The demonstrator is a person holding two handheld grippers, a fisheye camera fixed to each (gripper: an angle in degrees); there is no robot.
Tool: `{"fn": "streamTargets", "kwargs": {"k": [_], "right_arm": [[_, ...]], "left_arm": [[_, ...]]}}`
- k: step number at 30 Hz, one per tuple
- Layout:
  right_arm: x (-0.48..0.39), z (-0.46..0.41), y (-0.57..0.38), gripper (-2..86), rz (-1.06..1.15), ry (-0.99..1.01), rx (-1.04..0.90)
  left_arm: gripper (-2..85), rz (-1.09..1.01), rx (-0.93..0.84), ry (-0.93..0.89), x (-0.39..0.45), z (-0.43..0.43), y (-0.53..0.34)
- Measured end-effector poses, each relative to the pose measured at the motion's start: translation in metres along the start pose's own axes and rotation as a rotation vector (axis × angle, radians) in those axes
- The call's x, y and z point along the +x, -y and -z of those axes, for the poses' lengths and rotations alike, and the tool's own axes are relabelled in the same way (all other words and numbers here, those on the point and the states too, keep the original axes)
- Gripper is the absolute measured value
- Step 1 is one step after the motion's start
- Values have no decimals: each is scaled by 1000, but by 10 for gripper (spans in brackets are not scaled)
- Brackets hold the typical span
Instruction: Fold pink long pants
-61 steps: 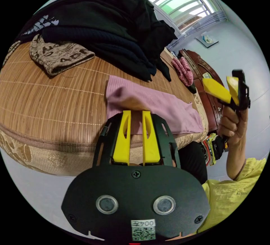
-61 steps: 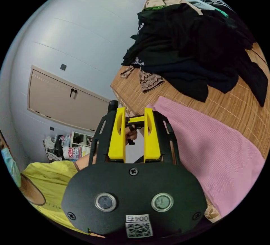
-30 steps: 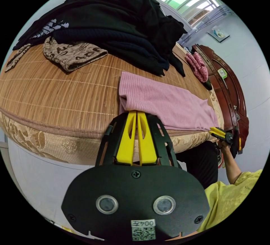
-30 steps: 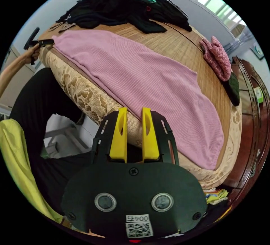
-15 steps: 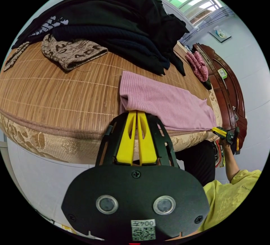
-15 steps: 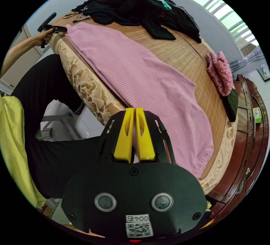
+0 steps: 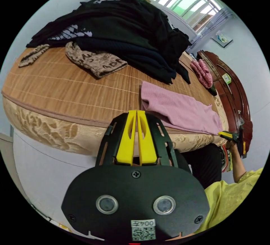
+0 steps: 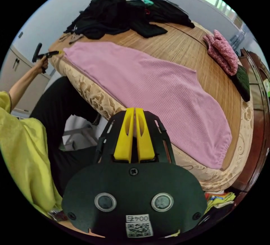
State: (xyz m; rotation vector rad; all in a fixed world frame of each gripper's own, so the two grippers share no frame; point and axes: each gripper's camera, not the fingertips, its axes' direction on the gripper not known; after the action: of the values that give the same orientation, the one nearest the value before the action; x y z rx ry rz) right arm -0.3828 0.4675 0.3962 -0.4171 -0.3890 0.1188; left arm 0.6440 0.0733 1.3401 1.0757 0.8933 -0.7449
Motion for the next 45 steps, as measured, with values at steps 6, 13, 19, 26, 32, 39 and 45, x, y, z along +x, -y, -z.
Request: {"fn": "streamTargets", "kwargs": {"k": [6,13,19,26,32,39,45], "right_arm": [[7,-14,21,-5,-88,28,35],[3,-58,11,-7,-66,-114,-74],[10,-60,-9,-7,-59,-218,-34],[81,-31,-46,-7,-329,-360,58],[172,-24,-105,-7,-520,-221,84],[264,-21,-166,0,-709,-207,162],[339,-25,-190,39,-783,-252,161]], "left_arm": [[2,-302,48,45,126,17,50],[2,-350,-37,195,170,-18,38],[2,-362,-85,234,210,8,62],[2,-400,64,131,288,67,95],[2,-481,-21,160,372,22,115],[2,-592,-65,298,426,-14,90],[2,-591,-103,316,443,-12,96]]}}
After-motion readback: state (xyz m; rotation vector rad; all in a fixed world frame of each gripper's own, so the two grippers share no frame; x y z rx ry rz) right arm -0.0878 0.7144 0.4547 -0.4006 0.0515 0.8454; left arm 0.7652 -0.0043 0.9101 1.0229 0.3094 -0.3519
